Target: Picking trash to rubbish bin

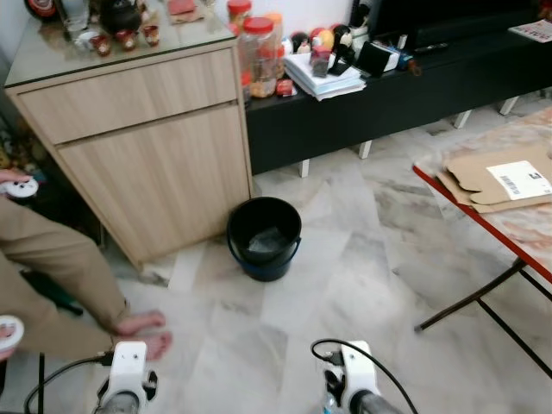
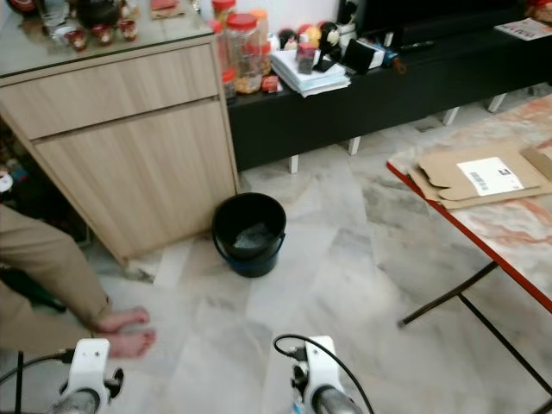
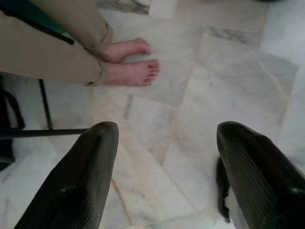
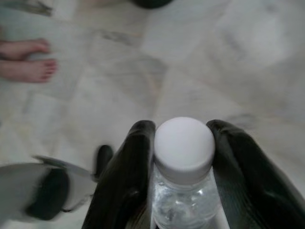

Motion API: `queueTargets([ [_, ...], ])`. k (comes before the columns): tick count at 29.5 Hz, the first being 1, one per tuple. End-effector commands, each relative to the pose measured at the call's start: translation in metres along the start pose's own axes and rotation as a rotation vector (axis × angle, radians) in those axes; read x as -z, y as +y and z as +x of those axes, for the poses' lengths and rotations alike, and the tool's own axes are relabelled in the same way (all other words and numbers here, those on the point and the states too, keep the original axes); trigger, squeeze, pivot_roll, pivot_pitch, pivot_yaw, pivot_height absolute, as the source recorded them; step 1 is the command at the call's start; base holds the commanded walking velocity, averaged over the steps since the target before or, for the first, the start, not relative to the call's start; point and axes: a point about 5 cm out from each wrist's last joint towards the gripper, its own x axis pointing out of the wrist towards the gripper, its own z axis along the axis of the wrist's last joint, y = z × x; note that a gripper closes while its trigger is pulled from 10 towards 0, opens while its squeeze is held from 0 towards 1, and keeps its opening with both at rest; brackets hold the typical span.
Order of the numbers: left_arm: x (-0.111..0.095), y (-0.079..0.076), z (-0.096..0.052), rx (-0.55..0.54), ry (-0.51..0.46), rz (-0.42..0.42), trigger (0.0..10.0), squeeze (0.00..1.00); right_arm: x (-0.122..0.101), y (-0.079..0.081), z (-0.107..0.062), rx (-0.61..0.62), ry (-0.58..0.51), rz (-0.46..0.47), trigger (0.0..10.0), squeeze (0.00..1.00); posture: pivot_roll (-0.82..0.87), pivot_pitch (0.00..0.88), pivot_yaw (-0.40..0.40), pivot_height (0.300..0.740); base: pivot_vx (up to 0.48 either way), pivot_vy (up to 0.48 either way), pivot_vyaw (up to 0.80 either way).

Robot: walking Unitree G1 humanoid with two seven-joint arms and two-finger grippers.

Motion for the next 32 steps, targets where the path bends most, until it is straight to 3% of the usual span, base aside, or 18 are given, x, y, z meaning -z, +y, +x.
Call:
queueTargets([
  [1,0.008,0.012,-0.002,-0.026,0.033,0.017,10.0,0.00,0.002,0.010,0.001,-0.022,0.011,0.013,10.0,0.00,0.14,0.090,0.018,0.740,0.277,0.000,0.00],
  [24,0.009,0.012,-0.002,-0.035,0.036,0.001,10.0,0.00,-0.002,0.009,0.002,-0.020,-0.003,0.030,10.0,0.00,0.15,0.114,0.006,0.740,0.281,0.000,0.00],
  [32,-0.005,0.000,0.002,0.011,0.010,0.010,10.0,0.00,-0.010,0.001,0.002,0.011,-0.025,0.045,10.0,0.00,0.11,0.105,0.011,0.740,0.281,0.000,0.00],
])
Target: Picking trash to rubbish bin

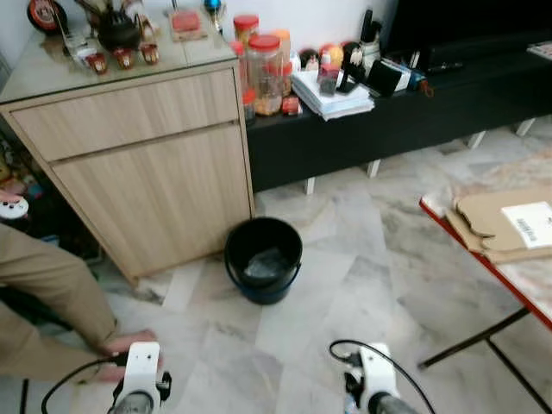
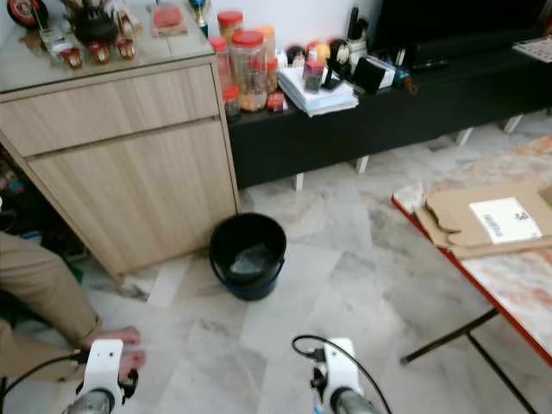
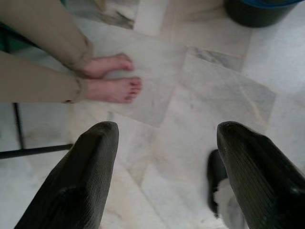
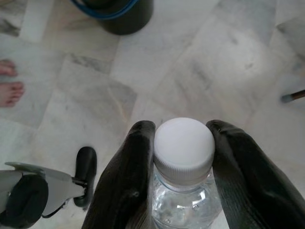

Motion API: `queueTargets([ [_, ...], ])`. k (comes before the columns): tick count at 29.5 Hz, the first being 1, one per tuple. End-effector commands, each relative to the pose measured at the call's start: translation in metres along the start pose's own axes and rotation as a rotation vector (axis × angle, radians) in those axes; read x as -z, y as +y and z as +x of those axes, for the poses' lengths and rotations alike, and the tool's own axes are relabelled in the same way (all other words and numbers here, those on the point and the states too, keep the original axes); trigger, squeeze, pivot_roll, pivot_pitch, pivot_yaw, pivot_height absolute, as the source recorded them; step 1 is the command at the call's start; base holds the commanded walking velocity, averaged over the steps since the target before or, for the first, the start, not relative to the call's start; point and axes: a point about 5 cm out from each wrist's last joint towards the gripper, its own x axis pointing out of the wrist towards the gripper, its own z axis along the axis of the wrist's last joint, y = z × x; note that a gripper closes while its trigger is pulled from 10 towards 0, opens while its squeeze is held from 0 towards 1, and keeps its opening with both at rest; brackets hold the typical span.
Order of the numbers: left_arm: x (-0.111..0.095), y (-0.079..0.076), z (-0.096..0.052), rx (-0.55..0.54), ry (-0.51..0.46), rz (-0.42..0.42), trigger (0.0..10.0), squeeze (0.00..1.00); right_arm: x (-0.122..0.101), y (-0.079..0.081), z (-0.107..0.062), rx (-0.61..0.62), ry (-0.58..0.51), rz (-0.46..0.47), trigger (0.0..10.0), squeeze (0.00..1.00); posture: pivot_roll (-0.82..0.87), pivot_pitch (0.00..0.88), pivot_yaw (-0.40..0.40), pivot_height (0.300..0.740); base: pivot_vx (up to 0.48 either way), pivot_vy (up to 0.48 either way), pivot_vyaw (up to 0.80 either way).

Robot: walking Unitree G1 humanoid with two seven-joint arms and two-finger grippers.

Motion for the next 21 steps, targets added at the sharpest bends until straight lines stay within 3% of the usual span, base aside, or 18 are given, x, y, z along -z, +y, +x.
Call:
queueTargets([
  [1,-0.001,-0.001,0.001,0.020,0.014,0.024,10.0,0.00,-0.003,0.007,0.001,-0.013,-0.007,0.019,10.0,0.00,0.11,0.103,0.009,0.740,0.277,0.000,0.00],
  [9,-0.016,-0.020,0.004,0.076,-0.011,0.027,10.0,0.00,-0.005,-0.008,0.000,0.025,-0.011,0.016,10.0,0.00,0.10,0.097,-0.015,0.740,0.280,0.000,0.00],
  [21,-0.020,-0.027,0.005,0.070,-0.016,-0.017,10.0,0.00,-0.014,-0.017,0.000,0.059,-0.024,0.002,10.0,0.00,0.10,0.089,-0.044,0.740,0.279,0.000,0.00],
])
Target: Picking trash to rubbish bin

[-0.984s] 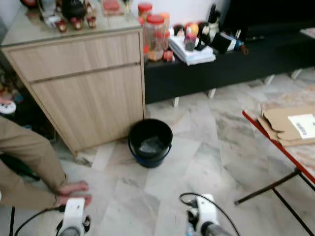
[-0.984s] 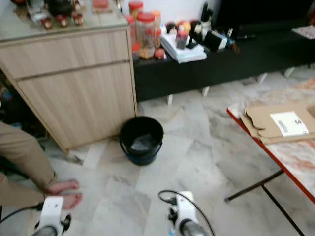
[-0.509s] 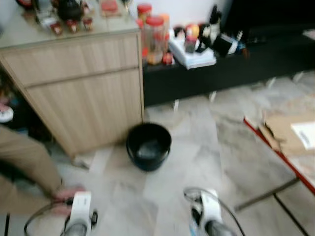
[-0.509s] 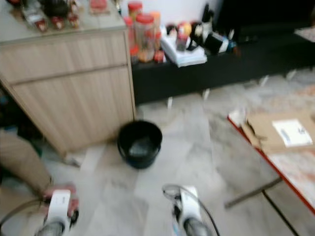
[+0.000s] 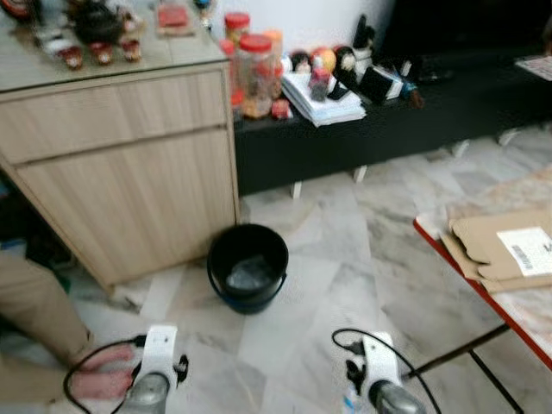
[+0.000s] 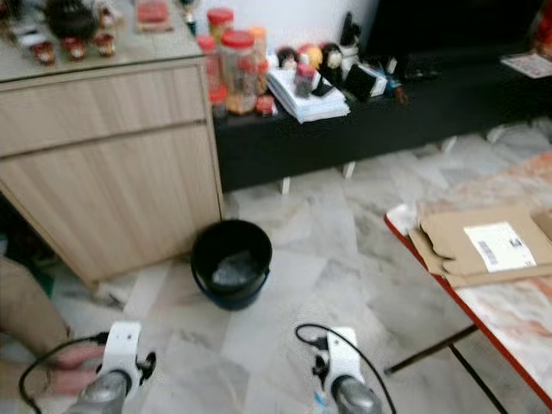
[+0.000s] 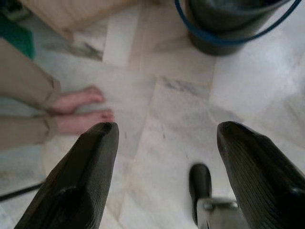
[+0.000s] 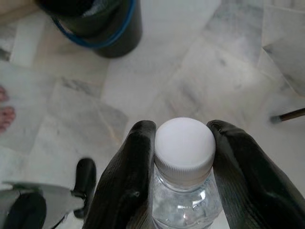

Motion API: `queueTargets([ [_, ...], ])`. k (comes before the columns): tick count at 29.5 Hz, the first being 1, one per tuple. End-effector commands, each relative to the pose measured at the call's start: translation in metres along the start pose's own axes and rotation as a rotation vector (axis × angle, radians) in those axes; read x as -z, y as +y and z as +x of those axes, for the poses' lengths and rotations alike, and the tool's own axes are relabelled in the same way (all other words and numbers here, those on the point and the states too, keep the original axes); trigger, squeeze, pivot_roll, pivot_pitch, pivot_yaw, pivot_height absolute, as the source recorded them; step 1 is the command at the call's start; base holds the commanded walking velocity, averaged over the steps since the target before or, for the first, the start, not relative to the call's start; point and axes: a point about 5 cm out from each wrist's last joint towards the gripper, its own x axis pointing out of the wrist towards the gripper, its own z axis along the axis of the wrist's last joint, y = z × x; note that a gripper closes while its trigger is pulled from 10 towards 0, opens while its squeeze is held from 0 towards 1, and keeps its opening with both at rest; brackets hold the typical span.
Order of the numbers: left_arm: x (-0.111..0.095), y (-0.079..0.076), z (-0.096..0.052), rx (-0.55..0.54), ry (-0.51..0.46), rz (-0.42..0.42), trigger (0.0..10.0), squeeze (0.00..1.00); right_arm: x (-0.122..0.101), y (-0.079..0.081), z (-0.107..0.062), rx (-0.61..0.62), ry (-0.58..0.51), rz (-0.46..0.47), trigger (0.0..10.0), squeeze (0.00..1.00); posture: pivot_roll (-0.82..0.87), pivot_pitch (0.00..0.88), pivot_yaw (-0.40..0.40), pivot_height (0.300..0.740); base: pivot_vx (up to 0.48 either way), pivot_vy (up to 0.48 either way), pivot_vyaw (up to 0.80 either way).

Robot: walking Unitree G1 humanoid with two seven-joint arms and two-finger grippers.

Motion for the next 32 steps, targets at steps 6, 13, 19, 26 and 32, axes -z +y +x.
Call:
queueTargets([
  [6,0.007,-0.003,-0.002,-0.011,0.027,-0.031,10.0,0.00,0.000,-0.009,-0.001,0.027,0.005,0.011,10.0,0.00,0.12,0.084,-0.062,0.740,0.281,0.000,0.00],
  [13,0.013,0.005,-0.003,-0.048,0.039,-0.055,10.0,0.00,0.002,-0.005,-0.001,0.026,0.018,-0.059,10.0,0.00,0.14,0.080,-0.072,0.740,0.282,0.000,0.53],
  [19,0.017,0.009,-0.004,-0.057,0.047,-0.055,10.0,0.00,0.001,-0.003,0.000,0.016,0.016,-0.061,10.0,0.00,0.14,0.070,-0.066,0.740,0.282,0.000,0.80],
  [26,0.018,0.011,-0.005,-0.061,0.052,-0.051,10.0,0.00,0.001,-0.003,0.000,0.014,0.017,-0.064,10.0,0.00,0.14,0.060,-0.061,0.740,0.282,0.000,0.80],
  [32,0.018,0.008,-0.005,-0.056,0.052,-0.048,10.0,0.00,0.002,-0.003,-0.001,0.011,0.020,-0.066,10.0,0.00,0.15,0.052,-0.061,0.740,0.282,0.000,0.80],
])
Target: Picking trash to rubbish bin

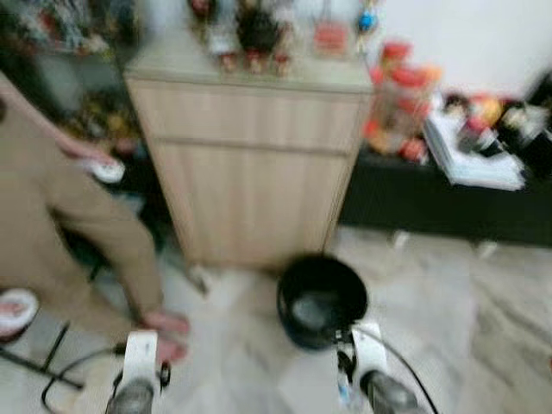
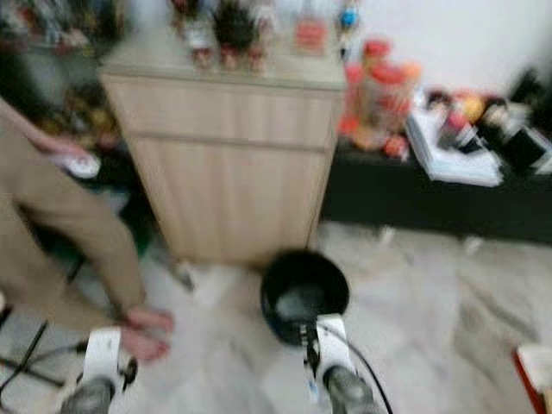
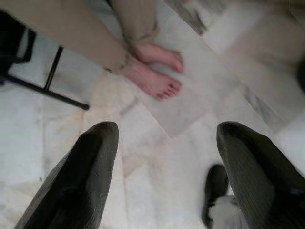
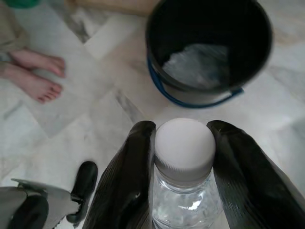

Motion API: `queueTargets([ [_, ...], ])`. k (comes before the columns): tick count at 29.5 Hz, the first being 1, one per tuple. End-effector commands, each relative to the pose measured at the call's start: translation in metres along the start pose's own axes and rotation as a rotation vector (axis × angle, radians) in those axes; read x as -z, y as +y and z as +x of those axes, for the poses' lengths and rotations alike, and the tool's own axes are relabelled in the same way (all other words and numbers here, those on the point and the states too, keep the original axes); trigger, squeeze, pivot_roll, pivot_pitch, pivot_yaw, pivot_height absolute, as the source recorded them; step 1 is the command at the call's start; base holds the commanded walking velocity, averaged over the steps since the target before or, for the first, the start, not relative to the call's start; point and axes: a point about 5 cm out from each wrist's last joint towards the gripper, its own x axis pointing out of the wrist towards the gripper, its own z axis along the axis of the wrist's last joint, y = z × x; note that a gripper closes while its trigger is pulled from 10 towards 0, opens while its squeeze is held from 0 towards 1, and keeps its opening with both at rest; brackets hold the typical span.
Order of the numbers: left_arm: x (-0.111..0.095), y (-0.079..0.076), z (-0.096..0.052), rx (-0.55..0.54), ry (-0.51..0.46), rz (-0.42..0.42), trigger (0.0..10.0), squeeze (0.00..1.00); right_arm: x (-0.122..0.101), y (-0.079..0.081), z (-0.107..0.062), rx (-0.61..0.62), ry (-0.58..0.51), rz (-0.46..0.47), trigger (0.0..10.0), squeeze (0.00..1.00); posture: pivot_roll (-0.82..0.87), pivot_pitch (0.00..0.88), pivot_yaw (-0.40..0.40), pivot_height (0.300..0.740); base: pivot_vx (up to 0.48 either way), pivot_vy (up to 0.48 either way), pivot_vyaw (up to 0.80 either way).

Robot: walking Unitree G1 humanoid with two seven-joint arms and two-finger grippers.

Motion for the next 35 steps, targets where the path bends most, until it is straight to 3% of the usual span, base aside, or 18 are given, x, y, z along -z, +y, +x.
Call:
queueTargets([
  [1,0.006,-0.006,-0.002,0.012,0.025,-0.006,10.0,0.00,0.004,-0.006,-0.001,0.013,0.015,0.007,10.0,0.00,0.15,0.052,-0.061,0.740,0.281,0.000,0.72],
  [10,0.007,-0.005,-0.002,0.014,0.026,-0.002,10.0,0.00,0.004,-0.004,-0.001,0.015,0.017,0.056,10.0,0.00,0.16,0.055,-0.061,0.740,0.279,0.000,0.00],
  [24,0.008,0.000,-0.002,-0.001,0.023,-0.011,10.0,0.00,0.003,0.001,0.000,-0.004,0.015,0.068,10.0,0.00,0.16,0.082,-0.063,0.740,0.279,0.000,-0.80],
  [35,0.010,0.006,-0.002,-0.011,0.026,-0.008,10.0,0.00,0.006,0.007,-0.001,-0.025,0.008,0.038,10.0,0.00,0.16,0.095,-0.050,0.740,0.281,0.000,0.06],
])
